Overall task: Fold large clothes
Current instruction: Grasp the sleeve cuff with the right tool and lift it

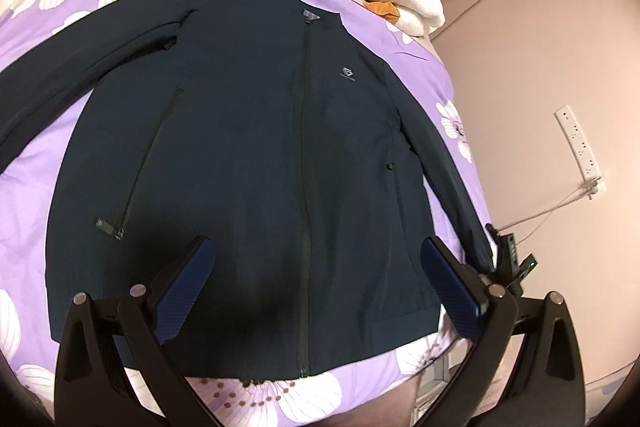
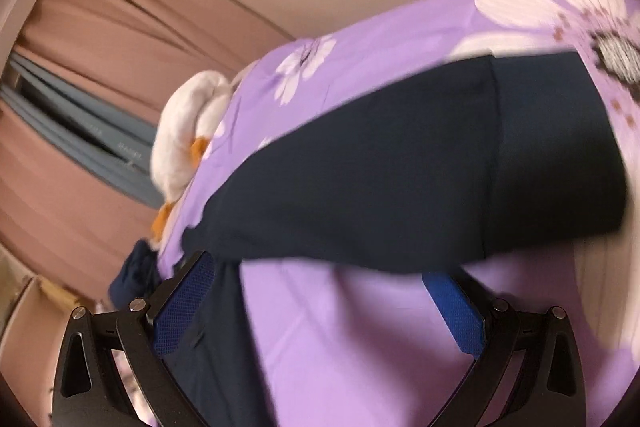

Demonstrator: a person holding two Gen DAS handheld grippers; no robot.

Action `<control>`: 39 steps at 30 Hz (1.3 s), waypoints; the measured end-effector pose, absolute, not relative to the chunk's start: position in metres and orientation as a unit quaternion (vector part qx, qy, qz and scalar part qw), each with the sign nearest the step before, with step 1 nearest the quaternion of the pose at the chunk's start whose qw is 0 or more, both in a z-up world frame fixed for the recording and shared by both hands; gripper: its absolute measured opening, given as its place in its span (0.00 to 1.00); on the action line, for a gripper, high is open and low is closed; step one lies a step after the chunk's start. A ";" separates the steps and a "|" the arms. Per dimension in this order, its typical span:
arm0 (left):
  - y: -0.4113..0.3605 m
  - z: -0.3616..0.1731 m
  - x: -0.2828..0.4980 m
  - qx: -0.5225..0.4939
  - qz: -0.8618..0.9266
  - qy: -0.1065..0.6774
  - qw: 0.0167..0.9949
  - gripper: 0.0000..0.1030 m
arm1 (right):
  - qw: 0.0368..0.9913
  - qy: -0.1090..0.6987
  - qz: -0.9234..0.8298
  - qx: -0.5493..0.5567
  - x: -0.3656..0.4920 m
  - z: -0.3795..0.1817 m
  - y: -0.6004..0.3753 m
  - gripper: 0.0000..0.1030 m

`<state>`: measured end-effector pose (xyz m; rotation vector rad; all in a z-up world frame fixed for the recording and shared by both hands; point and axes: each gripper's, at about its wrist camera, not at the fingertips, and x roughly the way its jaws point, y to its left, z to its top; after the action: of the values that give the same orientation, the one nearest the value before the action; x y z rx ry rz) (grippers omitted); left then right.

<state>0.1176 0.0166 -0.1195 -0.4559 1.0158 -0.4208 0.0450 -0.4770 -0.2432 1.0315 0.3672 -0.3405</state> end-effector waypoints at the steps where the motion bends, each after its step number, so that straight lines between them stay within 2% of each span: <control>1: 0.016 -0.119 0.119 -0.209 -0.189 0.476 0.833 1.00 | 0.836 0.169 -0.170 0.493 0.049 -0.244 -0.481 1.00; 4: 0.015 -0.121 0.123 -0.180 -0.148 0.479 0.846 1.00 | 0.826 0.147 -0.199 0.507 0.052 -0.242 -0.489 1.00; 6: 0.017 -0.127 0.130 -0.174 -0.128 0.493 0.843 1.00 | 0.821 0.135 -0.220 0.509 0.053 -0.242 -0.492 0.87; 8: 0.023 -0.134 0.137 -0.191 -0.122 0.503 0.834 1.00 | 0.812 0.132 -0.223 0.523 0.057 -0.247 -0.496 0.41; 10: 0.029 -0.139 0.143 -0.208 -0.114 0.507 0.829 1.00 | 0.794 0.137 -0.213 0.553 0.059 -0.257 -0.506 0.22; 11: 0.030 -0.141 0.145 -0.208 -0.107 0.508 0.829 1.00 | 0.792 0.138 -0.214 0.554 0.059 -0.257 -0.508 0.18; 13: 0.033 -0.144 0.150 -0.198 -0.090 0.513 0.831 1.00 | 0.800 0.140 -0.215 0.542 0.059 -0.249 -0.509 0.14; 16: 0.037 -0.154 0.155 -0.204 -0.096 0.525 0.821 1.00 | 0.820 0.151 -0.221 0.506 0.066 -0.221 -0.509 0.14; 20: 0.045 -0.165 0.157 -0.220 -0.102 0.534 0.810 1.00 | 0.856 0.164 -0.221 0.437 0.091 -0.165 -0.499 0.12; 26: 0.060 -0.150 0.171 -0.226 -0.104 0.522 0.816 1.00 | 0.921 0.214 -0.204 0.254 0.147 -0.077 -0.435 0.12; 31: 0.077 -0.121 0.183 -0.219 -0.101 0.483 0.842 1.00 | 0.948 0.251 -0.180 0.081 0.218 -0.020 -0.331 0.09; 35: 0.103 -0.114 0.187 -0.244 -0.090 0.461 0.849 1.00 | 0.955 0.258 -0.139 -0.034 0.266 -0.013 -0.231 0.09; 39: 0.121 -0.125 0.196 -0.254 -0.068 0.469 0.843 1.00 | 0.940 0.296 -0.063 -0.155 0.319 -0.062 -0.102 0.09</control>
<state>0.1961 0.1207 -0.1254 -0.5370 0.9905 -0.1435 0.3192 -0.1018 -0.0625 -0.3160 0.6045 -0.1276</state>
